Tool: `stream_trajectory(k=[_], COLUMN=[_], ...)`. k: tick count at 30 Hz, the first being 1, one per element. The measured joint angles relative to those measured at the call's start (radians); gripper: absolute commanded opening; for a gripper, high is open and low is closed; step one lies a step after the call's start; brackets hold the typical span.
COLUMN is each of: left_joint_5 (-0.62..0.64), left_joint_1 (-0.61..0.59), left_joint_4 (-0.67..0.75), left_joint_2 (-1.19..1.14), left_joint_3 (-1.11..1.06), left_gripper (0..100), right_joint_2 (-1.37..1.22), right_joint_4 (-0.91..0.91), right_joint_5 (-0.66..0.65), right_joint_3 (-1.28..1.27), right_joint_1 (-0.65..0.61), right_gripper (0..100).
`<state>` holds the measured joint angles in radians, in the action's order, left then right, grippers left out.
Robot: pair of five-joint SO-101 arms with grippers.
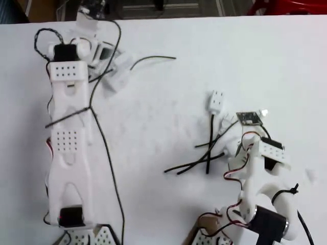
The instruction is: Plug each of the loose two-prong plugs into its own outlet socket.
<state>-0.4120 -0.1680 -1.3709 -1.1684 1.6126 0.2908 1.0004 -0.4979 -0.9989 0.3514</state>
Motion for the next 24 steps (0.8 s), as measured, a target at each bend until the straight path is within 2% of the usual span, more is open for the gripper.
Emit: stream_trajectory(k=[5, 13, 19, 24], left_joint_5=[0.000, -0.002, 0.008, 0.044], left_joint_1=[-0.021, -0.026, -0.057, -0.072], left_joint_4=[-0.106, -0.387, -0.417, -0.417], left_joint_2=[0.054, 0.373, 0.563, 0.767], left_joint_3=[0.006, 0.008, -0.003, -0.239], left_gripper=[32, 32, 32, 32], right_joint_2=[0.000, 0.000, 0.000, 0.000], right_joint_4=[0.000, 0.000, 0.000, 0.000], right_joint_5=[0.000, 0.000, 0.000, 0.000], right_joint_3=[0.000, 0.000, 0.000, 0.000], right_joint_1=[0.000, 0.000, 0.000, 0.000], right_gripper=[1.9, 1.9, 1.9, 1.9])
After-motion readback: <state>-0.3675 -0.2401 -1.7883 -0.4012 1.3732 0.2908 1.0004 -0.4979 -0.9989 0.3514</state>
